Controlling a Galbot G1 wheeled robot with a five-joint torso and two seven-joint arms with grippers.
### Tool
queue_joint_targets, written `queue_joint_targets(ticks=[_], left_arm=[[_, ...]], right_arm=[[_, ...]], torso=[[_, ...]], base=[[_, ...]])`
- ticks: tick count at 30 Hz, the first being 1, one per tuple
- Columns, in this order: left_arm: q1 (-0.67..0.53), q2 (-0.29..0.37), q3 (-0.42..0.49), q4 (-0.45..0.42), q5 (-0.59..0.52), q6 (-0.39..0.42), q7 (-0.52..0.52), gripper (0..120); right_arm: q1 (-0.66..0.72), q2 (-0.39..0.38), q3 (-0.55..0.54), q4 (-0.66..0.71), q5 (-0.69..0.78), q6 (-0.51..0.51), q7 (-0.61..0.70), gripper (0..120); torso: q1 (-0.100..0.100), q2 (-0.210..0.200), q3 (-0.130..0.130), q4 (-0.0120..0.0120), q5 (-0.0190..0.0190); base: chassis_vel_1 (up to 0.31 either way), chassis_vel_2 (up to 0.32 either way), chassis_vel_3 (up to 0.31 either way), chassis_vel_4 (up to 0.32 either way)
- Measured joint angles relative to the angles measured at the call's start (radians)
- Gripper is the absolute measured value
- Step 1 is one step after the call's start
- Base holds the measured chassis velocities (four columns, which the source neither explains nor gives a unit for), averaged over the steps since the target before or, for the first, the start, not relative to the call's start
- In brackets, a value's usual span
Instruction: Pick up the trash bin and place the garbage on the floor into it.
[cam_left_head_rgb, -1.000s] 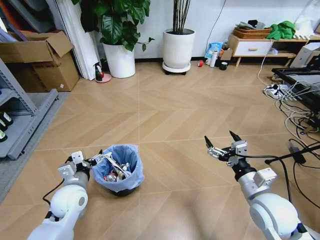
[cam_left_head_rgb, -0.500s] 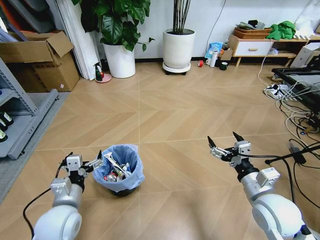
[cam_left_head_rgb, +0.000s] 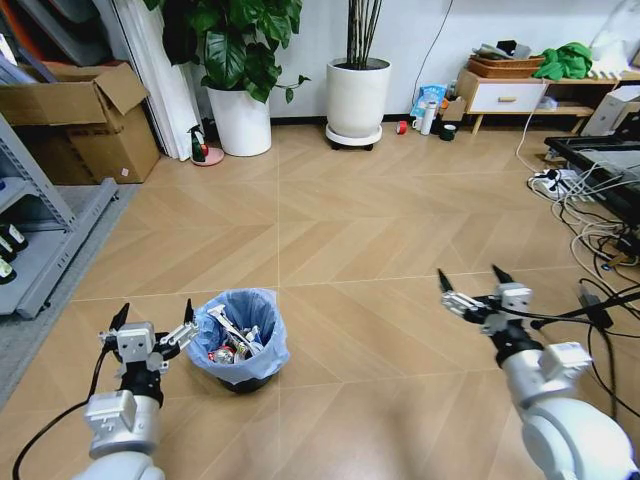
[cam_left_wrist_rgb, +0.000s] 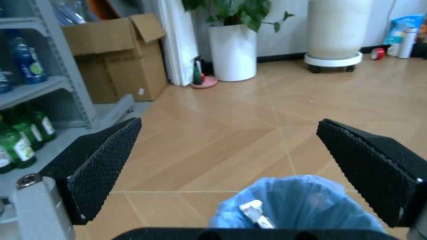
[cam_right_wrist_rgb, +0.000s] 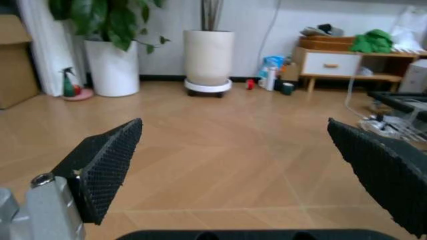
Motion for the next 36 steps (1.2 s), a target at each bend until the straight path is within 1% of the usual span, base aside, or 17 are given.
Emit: queue_joint_targets(ticks=[1,2,3,6,9,14,36], left_arm=[[-0.002,-0.001,0.0,0.0,0.001,0.001,0.002,100],[-0.011,-0.01,0.0,0.004,0.005,0.008,0.022,100],[-0.011,-0.01,0.0,0.004,0.005,0.008,0.022,100],[0.034,-0.025,-0.005,-0.002,0.018,-0.007,0.049,100],[0.047,-0.031,0.002,-0.009,0.025,-0.01,0.05,100],[0.05,-0.036,0.011,-0.019,0.034,-0.01,0.051,100],[0.05,-0.032,0.013,-0.02,0.031,-0.007,0.047,100]], right_arm=[[-0.002,0.002,0.004,0.0,0.0,0.001,-0.003,100],[-0.027,0.015,0.034,-0.006,0.0,0.014,-0.022,100],[-0.027,0.015,0.034,-0.006,0.0,0.014,-0.022,100],[-0.102,0.04,0.078,0.005,-0.024,0.062,-0.061,100],[-0.117,0.048,0.081,0.022,-0.034,0.073,-0.064,100],[-0.098,0.054,0.062,0.058,-0.045,0.055,-0.044,100],[-0.092,0.055,0.051,0.061,-0.054,0.048,-0.031,100]], torso=[[0.0,0.0,0.0,-0.0001,0.0],[0.0,0.0,0.0,-0.0001,0.0001],[0.0,0.0,0.0,-0.0001,0.0001],[0.0,0.0,0.0,0.0,-0.0001],[0.0,0.0,0.0,0.0,0.0],[0.0,0.0,0.0,0.0002,0.0],[0.0,0.0,0.0,0.0001,0.0]], base=[[0.0,0.0,0.0,0.0],[0.0,0.0,0.0,0.0],[0.0,0.0,0.0,0.0],[0.0,0.0,0.0,0.0],[0.0,0.0,0.0,0.0],[0.0,0.0,0.0,0.0],[0.0,0.0,0.0,0.0]])
